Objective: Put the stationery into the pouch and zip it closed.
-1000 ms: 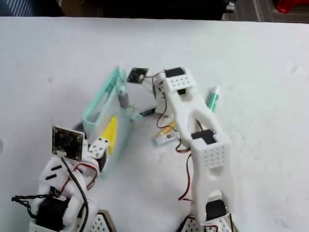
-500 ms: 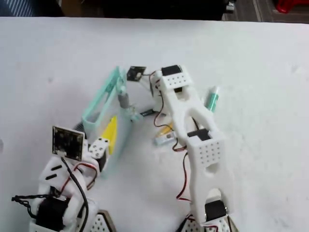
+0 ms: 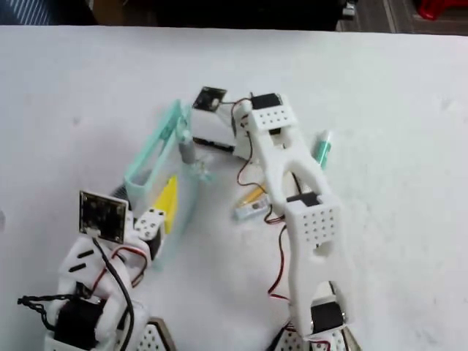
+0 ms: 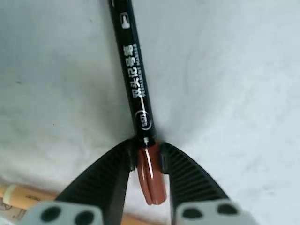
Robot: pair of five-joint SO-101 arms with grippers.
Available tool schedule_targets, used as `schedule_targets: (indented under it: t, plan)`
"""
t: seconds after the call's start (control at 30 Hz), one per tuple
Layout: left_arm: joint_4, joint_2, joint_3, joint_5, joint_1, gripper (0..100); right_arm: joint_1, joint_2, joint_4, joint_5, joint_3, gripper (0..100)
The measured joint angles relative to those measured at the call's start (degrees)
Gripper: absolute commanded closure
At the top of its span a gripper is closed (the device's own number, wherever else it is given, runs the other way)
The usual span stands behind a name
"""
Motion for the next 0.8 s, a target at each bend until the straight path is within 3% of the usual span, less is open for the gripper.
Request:
schedule_targets:
  t: [0.3,0.57,0.8]
  plan:
    - [0.0,0.0,0.0,0.0,0.0,84,4.8,0.4,5.1,0.0,-3.3,97.3]
    - [0.0,0.0,0.0,0.0,0.0,84,4.1,0.4,7.6,-2.1,-3.4,69.7]
    - [0.0,0.0,0.0,0.0,0.0,84,0.7,-0.3,9.1,-2.4,-3.4,75.8]
